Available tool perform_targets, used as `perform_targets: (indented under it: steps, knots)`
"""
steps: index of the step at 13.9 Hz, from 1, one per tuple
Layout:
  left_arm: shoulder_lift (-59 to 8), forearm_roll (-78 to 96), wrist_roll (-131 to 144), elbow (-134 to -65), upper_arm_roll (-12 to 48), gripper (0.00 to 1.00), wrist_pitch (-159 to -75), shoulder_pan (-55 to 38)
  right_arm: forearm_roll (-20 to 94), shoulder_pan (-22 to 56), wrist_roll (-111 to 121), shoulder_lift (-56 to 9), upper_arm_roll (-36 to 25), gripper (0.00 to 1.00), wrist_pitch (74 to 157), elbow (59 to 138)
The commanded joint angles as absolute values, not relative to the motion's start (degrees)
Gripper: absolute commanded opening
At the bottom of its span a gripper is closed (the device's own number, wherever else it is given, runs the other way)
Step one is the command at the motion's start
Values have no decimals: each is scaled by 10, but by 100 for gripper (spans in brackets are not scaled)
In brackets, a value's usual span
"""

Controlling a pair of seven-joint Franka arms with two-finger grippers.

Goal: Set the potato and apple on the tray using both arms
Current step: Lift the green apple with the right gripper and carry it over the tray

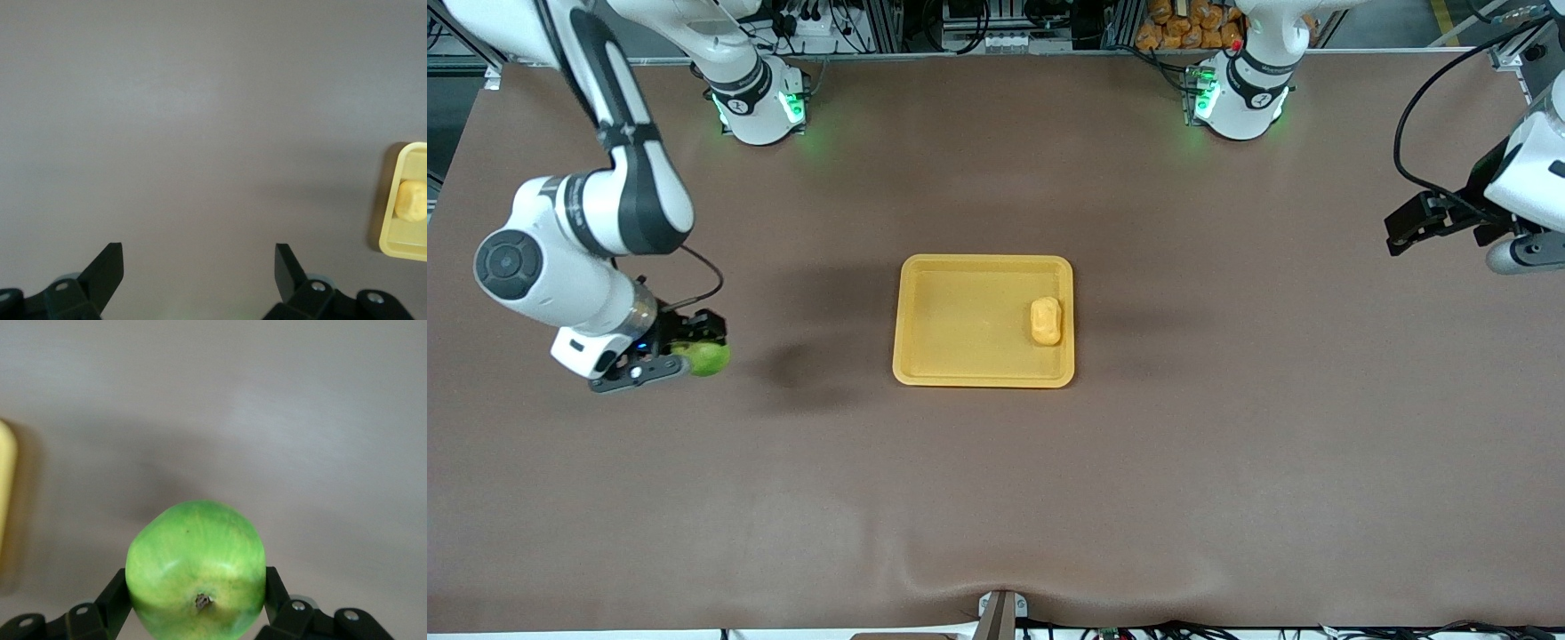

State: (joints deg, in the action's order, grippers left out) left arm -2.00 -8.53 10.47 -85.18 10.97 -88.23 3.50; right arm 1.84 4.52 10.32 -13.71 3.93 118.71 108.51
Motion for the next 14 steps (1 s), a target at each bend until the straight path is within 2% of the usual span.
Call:
perform_targets:
  steps: [1,3,8,14]
  knots:
    - [30,-48,79,-903,28,100,-885,-19,72,78,99,-150,60,0,1185,1074]
    - [42,-37,78,-912,17,100,-884,-25,123,111,85,-159,59,0,1202,1079]
    - [42,-35,69,-909,22,100,-874,-27,125,201,-85,-163,60,0,1222,1114]
    - [35,-35,60,-911,37,100,-866,-27,125,297,-230,-191,59,0,1339,1154]
